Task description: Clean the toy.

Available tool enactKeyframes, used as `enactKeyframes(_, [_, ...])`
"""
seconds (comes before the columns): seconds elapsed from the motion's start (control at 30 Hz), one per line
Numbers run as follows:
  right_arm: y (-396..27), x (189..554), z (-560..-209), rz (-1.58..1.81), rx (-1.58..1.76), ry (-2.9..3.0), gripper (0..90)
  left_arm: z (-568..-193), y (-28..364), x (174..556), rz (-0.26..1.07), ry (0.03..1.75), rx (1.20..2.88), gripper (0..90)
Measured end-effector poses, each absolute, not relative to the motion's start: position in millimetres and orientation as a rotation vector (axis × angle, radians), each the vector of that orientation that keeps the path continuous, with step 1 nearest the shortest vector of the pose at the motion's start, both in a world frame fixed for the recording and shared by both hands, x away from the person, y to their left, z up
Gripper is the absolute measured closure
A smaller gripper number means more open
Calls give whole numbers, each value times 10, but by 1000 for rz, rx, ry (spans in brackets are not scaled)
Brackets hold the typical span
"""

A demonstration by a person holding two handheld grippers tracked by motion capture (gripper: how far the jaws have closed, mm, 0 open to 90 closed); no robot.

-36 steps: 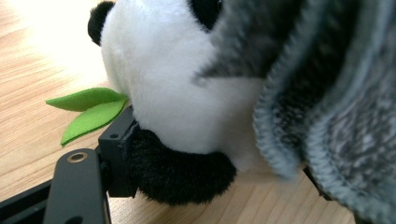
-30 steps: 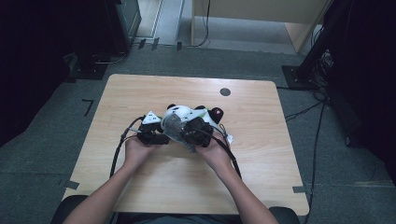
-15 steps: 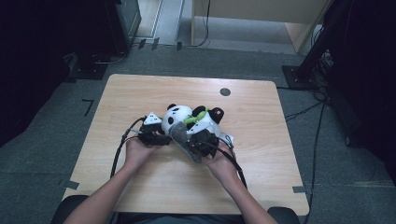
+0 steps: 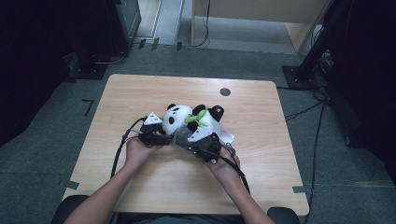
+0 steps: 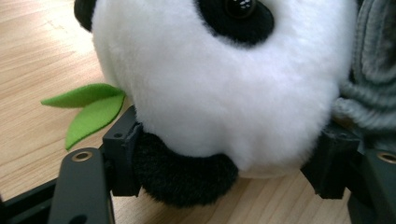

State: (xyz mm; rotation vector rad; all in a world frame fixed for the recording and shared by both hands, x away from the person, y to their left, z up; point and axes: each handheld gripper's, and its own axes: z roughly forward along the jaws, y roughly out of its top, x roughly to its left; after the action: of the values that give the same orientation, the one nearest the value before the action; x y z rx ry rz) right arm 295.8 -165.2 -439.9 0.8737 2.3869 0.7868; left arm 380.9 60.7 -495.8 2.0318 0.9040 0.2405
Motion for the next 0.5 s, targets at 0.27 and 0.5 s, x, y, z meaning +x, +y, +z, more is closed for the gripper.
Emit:
enactKeyframes(0.27, [-1967, 2947, -4174, 858, 973, 2322, 733, -4957, 597, 3809, 246, 910, 2025, 308])
enactKeyframes(0.5, [-2230, 2908, -4058, 929, 1053, 2267, 731, -4957, 594, 3808, 244, 914, 2020, 308])
